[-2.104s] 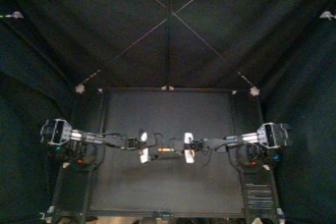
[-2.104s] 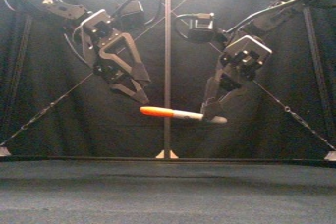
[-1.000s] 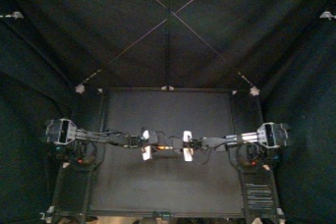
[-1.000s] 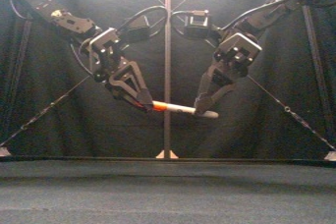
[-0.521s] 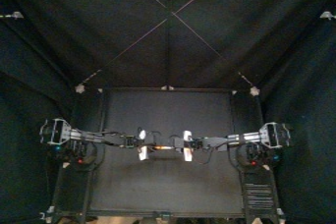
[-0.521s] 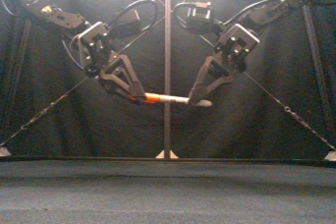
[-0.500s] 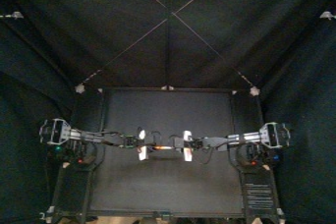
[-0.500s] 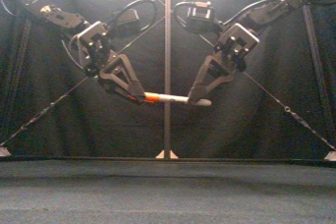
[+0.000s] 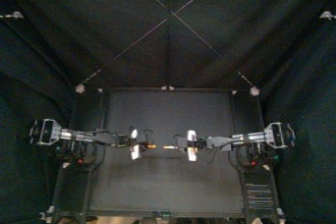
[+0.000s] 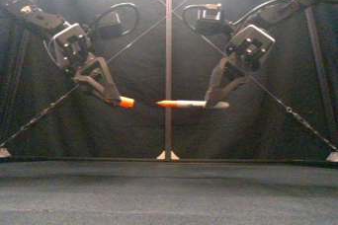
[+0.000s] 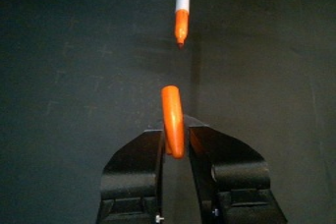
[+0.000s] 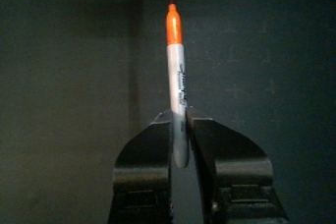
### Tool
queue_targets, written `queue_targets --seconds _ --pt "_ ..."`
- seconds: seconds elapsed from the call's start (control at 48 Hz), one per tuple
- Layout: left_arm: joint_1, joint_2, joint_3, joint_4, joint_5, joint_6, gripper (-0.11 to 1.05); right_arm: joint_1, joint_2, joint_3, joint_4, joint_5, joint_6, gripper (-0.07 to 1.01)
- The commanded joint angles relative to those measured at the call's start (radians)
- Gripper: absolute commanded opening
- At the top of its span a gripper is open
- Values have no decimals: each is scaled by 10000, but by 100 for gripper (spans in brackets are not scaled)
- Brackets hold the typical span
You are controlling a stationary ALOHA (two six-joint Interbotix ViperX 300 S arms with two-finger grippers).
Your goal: Uncap the pen
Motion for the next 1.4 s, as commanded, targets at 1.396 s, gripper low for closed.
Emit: queue_targets --seconds 1.396 --pt "15 -721 307 -153 -77 15 53 -184 -828 276 -15 -61 15 44"
